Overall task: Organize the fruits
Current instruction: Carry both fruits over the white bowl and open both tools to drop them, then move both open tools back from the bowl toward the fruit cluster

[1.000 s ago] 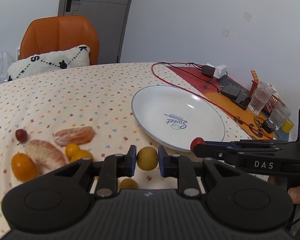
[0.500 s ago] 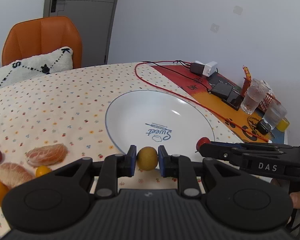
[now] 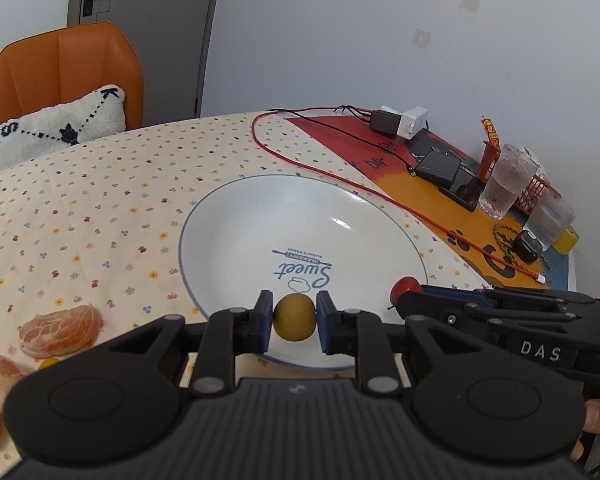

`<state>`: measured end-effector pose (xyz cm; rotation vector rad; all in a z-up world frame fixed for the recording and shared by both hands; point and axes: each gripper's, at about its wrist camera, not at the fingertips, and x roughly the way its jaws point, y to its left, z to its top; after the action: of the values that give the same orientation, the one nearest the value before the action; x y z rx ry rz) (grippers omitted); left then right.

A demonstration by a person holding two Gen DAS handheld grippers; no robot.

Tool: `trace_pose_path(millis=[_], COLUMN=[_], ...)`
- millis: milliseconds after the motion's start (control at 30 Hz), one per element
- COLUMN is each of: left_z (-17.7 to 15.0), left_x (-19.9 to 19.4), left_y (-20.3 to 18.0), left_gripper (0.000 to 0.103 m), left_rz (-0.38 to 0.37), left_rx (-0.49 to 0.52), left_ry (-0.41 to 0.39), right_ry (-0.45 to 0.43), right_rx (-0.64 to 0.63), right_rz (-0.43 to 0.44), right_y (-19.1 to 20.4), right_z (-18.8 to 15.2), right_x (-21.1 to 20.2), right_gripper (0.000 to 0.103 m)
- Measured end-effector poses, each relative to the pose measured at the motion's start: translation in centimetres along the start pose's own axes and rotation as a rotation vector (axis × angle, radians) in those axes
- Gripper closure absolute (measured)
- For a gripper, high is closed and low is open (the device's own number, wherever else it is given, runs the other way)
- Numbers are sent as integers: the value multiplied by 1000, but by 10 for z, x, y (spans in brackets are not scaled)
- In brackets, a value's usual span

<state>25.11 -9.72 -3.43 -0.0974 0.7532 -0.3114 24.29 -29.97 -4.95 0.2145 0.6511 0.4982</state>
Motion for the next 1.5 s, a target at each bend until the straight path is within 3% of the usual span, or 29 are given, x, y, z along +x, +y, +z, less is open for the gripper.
trace_pose_path(millis=[400, 533, 667, 833, 1067, 1500], left_z=[3, 1, -1, -3, -6, -22], left_x=[-8, -12, -19, -27, -42, -81], left_y=[10, 14, 20, 30, 44, 73], left_gripper=[76, 59, 49, 26, 20, 17], left_rz=[18, 40, 57, 82, 130, 224], left_rx=[-15, -12, -17, -41, -71, -114], left_ry=[-6, -9, -21, -31, -57, -103], right_ry=[6, -2, -9, -17, -18, 10], right_rx=[18, 29, 25, 19, 6, -51], right_rz=[-13, -21, -19, -13, 1, 121], right_y=[-4, -6, -3, 1, 10, 48], right_z=[2, 1, 1, 2, 5, 7], right_x=[0, -3, -4, -4, -3, 12], right_gripper=[75, 65, 54, 43, 22, 5])
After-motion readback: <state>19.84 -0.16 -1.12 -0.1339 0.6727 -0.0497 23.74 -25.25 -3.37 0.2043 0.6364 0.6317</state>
